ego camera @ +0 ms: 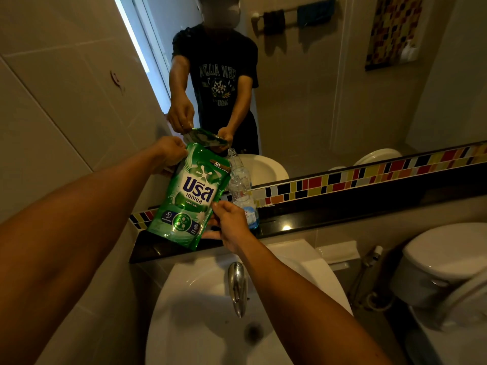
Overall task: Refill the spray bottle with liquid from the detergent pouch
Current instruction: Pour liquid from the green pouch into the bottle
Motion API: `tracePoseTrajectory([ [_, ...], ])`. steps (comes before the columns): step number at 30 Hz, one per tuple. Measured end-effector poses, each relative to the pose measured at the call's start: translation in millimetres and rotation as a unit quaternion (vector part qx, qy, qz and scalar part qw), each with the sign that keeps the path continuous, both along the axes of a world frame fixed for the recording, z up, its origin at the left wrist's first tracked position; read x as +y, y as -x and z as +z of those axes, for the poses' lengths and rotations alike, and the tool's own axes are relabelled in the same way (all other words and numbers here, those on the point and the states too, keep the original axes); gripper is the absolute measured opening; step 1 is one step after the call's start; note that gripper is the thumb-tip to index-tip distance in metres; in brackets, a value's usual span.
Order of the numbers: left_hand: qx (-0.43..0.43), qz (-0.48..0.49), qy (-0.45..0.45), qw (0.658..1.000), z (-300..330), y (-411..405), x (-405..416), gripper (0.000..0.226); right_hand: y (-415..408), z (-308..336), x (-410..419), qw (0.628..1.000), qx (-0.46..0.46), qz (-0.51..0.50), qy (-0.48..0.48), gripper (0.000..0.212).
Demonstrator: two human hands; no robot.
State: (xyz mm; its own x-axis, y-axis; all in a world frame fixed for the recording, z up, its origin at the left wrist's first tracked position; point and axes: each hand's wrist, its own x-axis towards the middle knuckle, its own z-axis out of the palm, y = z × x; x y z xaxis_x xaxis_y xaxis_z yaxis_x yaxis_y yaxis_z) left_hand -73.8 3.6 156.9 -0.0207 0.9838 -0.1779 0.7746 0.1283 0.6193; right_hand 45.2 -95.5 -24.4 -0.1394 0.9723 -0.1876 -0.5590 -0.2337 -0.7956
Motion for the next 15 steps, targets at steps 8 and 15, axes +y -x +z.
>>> tracePoseTrajectory([
  [8, 0.004, -0.002, 0.002, 1.000, 0.0, -0.2, -1.0, 0.012, -0.2, -0.2, -1.1, 1.000, -0.005, 0.001, -0.002, 0.014],
  [15, 0.011, -0.002, 0.001, 1.000, 0.5, -0.7, -0.7, 0.010, 0.0, -0.8, -1.6, 1.000, -0.004, 0.002, 0.000, 0.015],
])
